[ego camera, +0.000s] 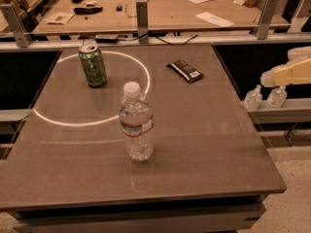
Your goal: Knock green can over
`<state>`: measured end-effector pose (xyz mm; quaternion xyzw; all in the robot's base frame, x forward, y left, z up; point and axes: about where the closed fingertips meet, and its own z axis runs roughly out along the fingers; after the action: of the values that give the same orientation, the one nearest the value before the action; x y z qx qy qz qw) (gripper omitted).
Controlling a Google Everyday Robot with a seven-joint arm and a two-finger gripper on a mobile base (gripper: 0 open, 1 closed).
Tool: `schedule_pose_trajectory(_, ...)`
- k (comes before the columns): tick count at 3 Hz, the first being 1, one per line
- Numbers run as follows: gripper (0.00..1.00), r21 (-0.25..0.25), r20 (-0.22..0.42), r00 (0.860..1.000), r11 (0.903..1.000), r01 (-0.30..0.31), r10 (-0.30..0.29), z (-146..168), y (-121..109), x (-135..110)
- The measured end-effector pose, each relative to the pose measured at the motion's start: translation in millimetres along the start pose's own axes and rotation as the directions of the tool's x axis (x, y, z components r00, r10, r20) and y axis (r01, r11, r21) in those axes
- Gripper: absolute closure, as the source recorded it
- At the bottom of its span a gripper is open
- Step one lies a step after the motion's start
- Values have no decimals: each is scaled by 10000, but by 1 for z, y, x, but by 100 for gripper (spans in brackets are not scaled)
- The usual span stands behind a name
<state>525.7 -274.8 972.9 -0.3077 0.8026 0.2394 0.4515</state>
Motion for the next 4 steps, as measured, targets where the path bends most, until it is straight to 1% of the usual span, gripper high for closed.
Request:
schedule_pose_trajectory(1, 0, -993, 267, 9991, 9944, 366, -341, 15, 12, -9)
schedule_pose_trajectory(2, 0, -2341, 427, 9939, 9661, 1087, -1015, 52, 36, -20)
schedule_pose_trajectory(3, 0, -3570, 639, 9823, 9151, 1875, -1763, 90, 64, -27)
schedule_pose_trajectory(4, 0, -3896, 1284, 9681, 8867, 2489, -2153, 103, 103, -42)
